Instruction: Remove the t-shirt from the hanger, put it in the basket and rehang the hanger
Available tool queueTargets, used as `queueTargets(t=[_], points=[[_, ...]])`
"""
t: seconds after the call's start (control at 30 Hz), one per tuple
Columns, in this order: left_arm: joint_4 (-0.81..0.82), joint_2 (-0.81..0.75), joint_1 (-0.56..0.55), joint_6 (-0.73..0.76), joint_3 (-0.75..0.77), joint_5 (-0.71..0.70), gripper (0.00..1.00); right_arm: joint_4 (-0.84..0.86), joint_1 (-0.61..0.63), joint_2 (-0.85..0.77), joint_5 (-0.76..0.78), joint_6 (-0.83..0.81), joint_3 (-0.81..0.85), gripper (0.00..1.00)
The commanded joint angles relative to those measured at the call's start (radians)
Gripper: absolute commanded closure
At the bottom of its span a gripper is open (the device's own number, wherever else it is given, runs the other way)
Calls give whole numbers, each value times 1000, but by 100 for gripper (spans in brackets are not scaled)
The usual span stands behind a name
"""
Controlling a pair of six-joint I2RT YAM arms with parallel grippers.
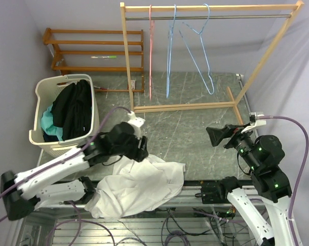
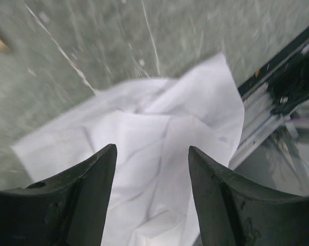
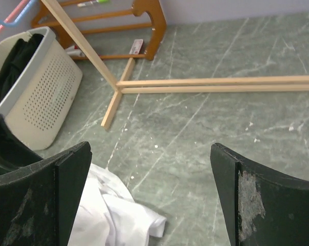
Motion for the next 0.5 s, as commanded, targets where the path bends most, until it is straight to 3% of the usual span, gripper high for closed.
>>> queueTargets(t=[0.0, 0.2, 0.33, 0.47], points=[[21, 122, -144, -193, -16, -35, 30, -62, 2, -45, 35, -5, 1, 0], [-49, 137, -470, -472, -100, -303, 10, -56, 4, -36, -11, -19, -11, 0], [-253, 195, -696, -777, -109, -484, 2, -57, 3, -50, -22, -22, -11, 0], [-463, 313, -776, -985, -64, -571, 1, -50, 5, -56, -44, -25, -15, 0]])
